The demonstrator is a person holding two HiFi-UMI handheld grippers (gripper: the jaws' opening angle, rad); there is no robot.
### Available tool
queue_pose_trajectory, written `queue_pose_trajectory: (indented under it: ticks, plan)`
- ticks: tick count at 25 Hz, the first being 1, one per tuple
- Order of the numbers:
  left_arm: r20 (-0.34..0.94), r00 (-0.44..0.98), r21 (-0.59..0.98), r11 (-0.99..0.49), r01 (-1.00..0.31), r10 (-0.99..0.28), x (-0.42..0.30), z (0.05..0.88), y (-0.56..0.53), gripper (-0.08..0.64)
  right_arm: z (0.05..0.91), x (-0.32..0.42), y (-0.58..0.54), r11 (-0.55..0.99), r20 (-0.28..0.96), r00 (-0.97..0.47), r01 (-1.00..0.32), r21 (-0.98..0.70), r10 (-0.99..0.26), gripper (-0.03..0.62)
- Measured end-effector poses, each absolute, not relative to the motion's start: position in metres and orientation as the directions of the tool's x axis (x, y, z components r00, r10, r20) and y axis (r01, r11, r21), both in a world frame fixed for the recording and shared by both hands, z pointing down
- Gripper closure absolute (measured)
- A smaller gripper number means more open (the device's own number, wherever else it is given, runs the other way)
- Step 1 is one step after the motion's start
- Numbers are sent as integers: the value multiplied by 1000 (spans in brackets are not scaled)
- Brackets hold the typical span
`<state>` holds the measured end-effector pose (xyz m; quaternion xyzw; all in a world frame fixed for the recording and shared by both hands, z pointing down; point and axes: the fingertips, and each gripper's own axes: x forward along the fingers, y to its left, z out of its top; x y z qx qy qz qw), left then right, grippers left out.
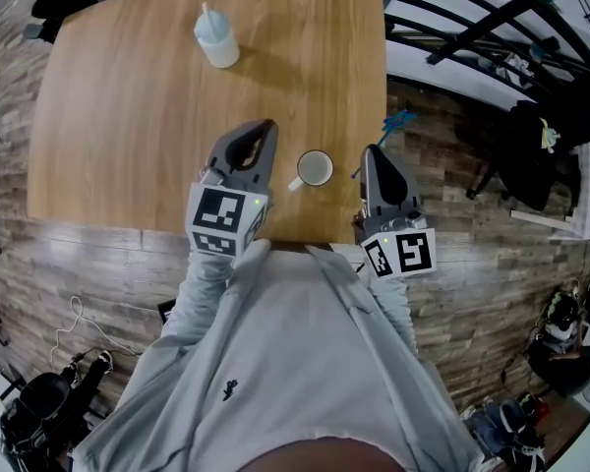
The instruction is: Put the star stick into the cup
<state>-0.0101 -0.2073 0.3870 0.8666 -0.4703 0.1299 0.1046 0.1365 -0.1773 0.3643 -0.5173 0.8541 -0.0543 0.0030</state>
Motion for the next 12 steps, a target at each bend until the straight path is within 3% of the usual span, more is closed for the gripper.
queue_pose_trajectory:
  ticks: [12]
  plan:
    - [348, 530, 72, -542, -838, -774, -13, 401, -202, 541, 394, 101, -183, 520, 2, -528, -838, -166, -849, 572]
